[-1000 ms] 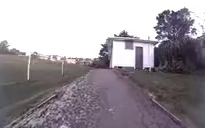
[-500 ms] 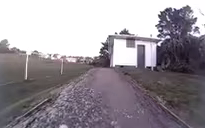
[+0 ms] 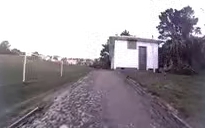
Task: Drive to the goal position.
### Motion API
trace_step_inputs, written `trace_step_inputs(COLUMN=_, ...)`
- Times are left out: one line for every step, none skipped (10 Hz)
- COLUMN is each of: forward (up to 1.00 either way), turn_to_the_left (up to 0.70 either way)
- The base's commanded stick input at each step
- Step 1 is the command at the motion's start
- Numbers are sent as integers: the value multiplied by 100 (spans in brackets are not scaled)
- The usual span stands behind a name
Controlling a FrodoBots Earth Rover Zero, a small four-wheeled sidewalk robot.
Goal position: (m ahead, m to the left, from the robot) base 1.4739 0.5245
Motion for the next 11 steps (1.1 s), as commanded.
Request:
trace_step_inputs(forward=70, turn_to_the_left=0)
trace_step_inputs(forward=70, turn_to_the_left=-20)
trace_step_inputs(forward=70, turn_to_the_left=-35)
trace_step_inputs(forward=70, turn_to_the_left=-35)
trace_step_inputs(forward=70, turn_to_the_left=-35)
trace_step_inputs(forward=70, turn_to_the_left=0)
trace_step_inputs(forward=70, turn_to_the_left=0)
trace_step_inputs(forward=70, turn_to_the_left=0)
trace_step_inputs(forward=70, turn_to_the_left=0)
trace_step_inputs(forward=70, turn_to_the_left=0)
trace_step_inputs(forward=70, turn_to_the_left=0)
